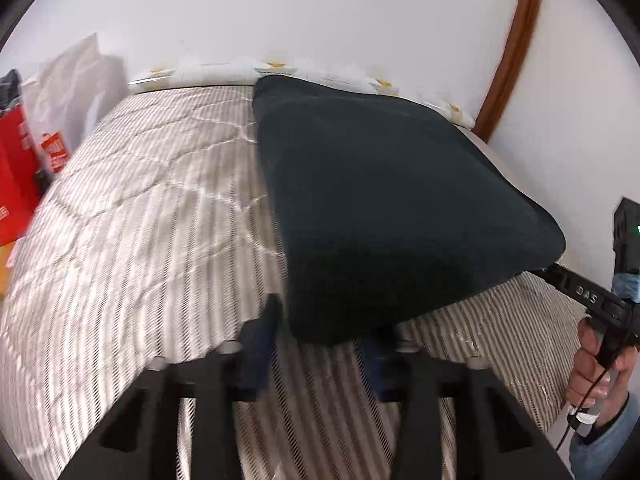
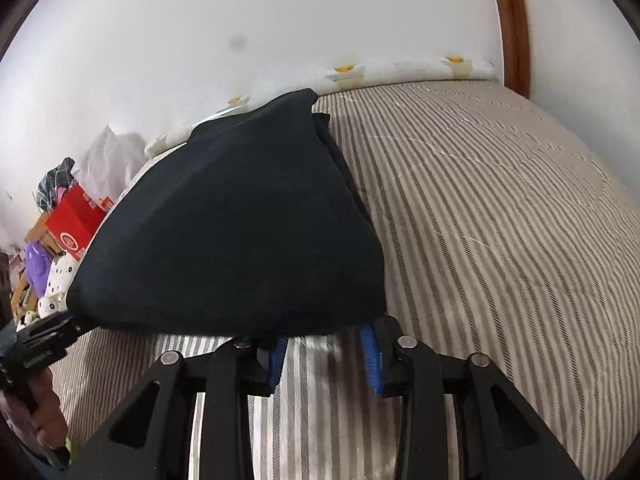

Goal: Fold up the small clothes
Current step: 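Open the right tool and release the folded sweatshirt on the mattress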

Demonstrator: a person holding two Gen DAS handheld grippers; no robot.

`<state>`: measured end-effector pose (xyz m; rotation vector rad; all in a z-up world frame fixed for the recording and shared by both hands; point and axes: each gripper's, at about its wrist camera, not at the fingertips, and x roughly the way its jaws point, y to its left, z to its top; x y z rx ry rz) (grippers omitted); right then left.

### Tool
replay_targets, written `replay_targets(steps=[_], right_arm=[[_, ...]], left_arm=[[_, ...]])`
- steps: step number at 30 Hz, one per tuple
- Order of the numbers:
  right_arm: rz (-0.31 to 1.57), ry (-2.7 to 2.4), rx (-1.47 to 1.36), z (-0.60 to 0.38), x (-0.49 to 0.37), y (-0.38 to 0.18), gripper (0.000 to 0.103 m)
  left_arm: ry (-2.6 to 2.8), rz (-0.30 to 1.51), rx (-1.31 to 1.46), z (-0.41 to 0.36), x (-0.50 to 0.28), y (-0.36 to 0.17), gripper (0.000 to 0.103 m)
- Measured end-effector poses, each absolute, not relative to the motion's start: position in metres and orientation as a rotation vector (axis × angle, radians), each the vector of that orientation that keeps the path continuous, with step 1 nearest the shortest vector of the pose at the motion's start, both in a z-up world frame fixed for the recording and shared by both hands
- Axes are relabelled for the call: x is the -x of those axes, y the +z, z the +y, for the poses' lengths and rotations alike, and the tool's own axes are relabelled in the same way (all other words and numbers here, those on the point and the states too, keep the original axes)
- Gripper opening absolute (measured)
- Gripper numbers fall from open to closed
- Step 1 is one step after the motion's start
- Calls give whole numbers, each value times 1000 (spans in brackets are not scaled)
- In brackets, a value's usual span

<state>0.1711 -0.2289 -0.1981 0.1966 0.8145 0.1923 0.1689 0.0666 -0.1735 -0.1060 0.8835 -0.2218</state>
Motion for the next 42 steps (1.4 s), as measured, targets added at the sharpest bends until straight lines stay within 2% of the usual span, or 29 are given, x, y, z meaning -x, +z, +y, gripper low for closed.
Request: replay_targets(steps=[1, 4, 13, 21, 23, 34, 38, 42], right_arm=[[811, 201, -194, -227, -173, -198, 17], [775, 193, -167, -224, -179, -191, 12], [768, 148, -229, -238, -234, -187, 11], [797, 162, -125, -234, -212, -185, 8], [791, 160, -93, -235, -201, -175, 5], [664, 236, -48, -235, -177, -113, 5], [681, 216, -30, -219, -201, -122, 6], [768, 158, -12, -215, -221, -151, 5]], left_arm=[[-210, 868, 102, 65, -171, -173, 26], [-192, 837, 102, 61, -182, -168, 23], [-170, 855, 112, 48, -237, -164, 22], [-189, 874, 136, 60, -223, -168, 20], [-193, 877, 142, 63, -217, -165, 20], [-224, 835, 144, 69, -176, -136, 19], [-214, 789, 105, 57, -193, -118, 21], [-181, 829, 106, 53, -222, -127, 25]])
